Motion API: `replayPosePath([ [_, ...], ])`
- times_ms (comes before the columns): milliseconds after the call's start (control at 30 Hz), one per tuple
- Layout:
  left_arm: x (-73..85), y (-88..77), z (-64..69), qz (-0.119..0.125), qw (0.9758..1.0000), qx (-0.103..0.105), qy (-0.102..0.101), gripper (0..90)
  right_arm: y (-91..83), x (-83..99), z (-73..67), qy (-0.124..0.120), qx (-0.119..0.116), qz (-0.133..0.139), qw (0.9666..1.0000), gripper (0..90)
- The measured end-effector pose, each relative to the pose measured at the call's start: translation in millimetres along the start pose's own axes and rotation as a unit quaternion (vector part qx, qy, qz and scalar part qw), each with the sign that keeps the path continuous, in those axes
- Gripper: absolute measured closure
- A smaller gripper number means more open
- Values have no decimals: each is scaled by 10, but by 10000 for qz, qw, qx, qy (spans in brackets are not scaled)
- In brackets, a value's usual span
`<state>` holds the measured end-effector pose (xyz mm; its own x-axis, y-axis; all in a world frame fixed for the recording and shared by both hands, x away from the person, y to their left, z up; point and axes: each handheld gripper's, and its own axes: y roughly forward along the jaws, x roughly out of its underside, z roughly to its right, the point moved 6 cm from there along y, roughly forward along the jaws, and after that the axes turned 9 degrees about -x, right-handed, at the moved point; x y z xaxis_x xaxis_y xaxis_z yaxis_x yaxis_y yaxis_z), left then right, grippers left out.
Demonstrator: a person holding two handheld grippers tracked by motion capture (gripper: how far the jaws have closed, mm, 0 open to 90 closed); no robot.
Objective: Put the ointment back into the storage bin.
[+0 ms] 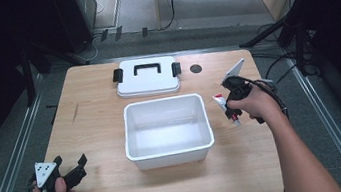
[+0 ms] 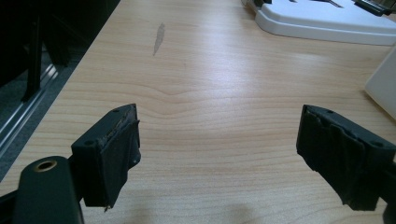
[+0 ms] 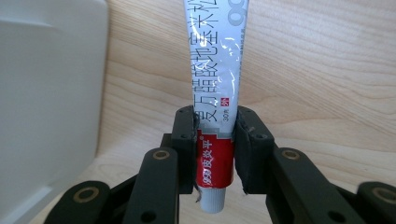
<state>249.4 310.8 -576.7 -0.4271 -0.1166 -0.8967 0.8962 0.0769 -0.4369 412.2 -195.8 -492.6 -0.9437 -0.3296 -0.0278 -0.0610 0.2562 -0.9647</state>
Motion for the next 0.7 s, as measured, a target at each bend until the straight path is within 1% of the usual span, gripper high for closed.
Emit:
replayPosePath([
  [67, 0, 1, 1, -2, 10000, 0, -1, 143, -83, -21, -54, -69, 3, 56, 10000, 728],
  [133, 0, 3, 0, -5, 10000, -3, 15, 143, -168, -34, -120, -72, 7, 80, 9999, 727],
  [200, 1, 2, 3, -13, 10000, -6, 7, 143, -250, -56, -174, -208, 46, 134, 9997, 727],
  [267, 0, 4, 3, -10, 10000, -4, 7, 143, -315, -69, -238, -228, 54, 170, 9996, 727],
  [400, 0, 7, 5, -18, 10000, 9, 7, 143, -443, -104, -407, -365, -8, 278, 9989, 727],
  [467, 0, 9, 6, -19, 10000, 11, 5, 143, -494, -120, -483, -442, 10, 279, 9986, 727],
  [700, -1, 13, 4, -38, 10000, 29, 2, 143, -649, -168, -741, -661, -148, 341, 9971, 727],
])
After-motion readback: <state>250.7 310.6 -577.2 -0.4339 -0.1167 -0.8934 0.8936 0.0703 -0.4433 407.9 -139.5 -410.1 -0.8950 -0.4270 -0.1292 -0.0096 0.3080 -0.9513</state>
